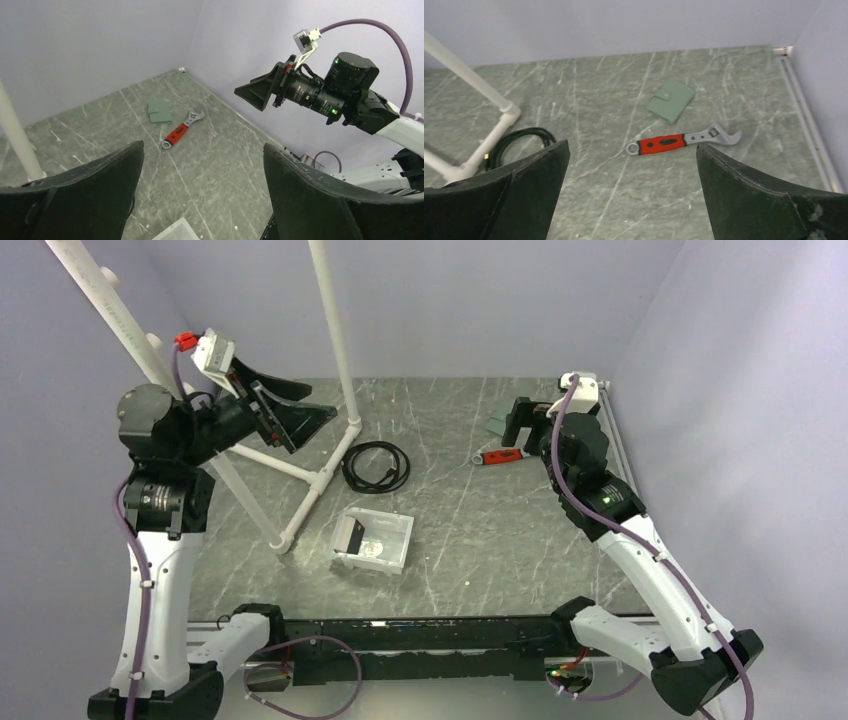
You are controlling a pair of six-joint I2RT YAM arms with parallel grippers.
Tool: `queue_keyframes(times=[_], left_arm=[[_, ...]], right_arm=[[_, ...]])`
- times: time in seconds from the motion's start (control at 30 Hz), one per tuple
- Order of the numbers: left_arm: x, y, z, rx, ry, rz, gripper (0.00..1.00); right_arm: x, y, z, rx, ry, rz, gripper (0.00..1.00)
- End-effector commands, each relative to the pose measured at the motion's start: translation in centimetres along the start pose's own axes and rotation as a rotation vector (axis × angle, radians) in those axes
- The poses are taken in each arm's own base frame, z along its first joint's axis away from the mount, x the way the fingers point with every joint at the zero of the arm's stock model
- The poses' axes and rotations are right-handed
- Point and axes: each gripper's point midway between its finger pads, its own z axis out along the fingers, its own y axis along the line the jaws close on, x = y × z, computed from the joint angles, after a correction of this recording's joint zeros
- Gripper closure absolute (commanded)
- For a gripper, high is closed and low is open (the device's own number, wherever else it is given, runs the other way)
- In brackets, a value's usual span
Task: Put the credit cards into the card holder
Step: Pick up the card holder from the center of the board.
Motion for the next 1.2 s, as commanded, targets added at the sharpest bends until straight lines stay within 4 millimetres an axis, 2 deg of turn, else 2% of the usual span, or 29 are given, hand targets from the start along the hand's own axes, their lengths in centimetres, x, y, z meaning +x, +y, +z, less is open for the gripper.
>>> queue_keyframes(times=[0.0,0.1,0.17,0.23,0.33,0.4,0.5,0.67,0.7,0.8,0.97,1.17], left_arm=[[-0.3,-1.7,1.1,0.035,0.010,0.050,0.06],[1.4,-2.7,3.2,0.077,0.056,0.060,0.06],[2.9,-3.5,4.8,0.122,0.092,0.073,0.05],[4.8,-4.0,6.6,0.146,0.144,0.082,0.02],[7.8,-4.7,9.1,0.177,0.223,0.112,0.01],[9.5,-5.0,10.1,0.193,0.263,0.134,0.01],[12.8,-4.2,11.3,0.186,0.346,0.169,0.01],[18.3,-2.0,12.1,0.124,0.432,0.188,0.01],[19.2,-1.9,12.1,0.118,0.444,0.186,0.01],[21.6,-1.2,12.0,0.107,0.476,0.180,0.01],[24.7,0.0,12.0,0.040,0.535,0.166,0.00],[26.6,0.0,12.6,0.051,0.578,0.144,0.01]], right_arm=[[-0.5,1.5,0.4,-0.086,0.004,0.113,0.00],[0.2,0.4,1.9,-0.011,0.038,0.155,0.00],[1.7,-0.1,3.5,0.024,0.085,0.190,0.00],[3.8,-0.6,5.5,0.034,0.165,0.244,0.00],[8.0,-1.4,8.6,0.031,0.328,0.369,0.00],[9.8,-2.0,10.2,0.012,0.377,0.452,0.00],[12.1,-2.9,12.6,-0.017,0.429,0.582,0.01],[16.5,-6.4,16.7,0.047,0.522,0.711,0.14],[18.0,-7.2,17.7,0.065,0.555,0.729,0.16],[19.2,-9.1,20.7,0.125,0.584,0.718,0.19],[21.0,-8.9,25.4,0.076,0.595,0.727,0.19],[22.8,-9.3,28.7,0.073,0.579,0.812,0.28]])
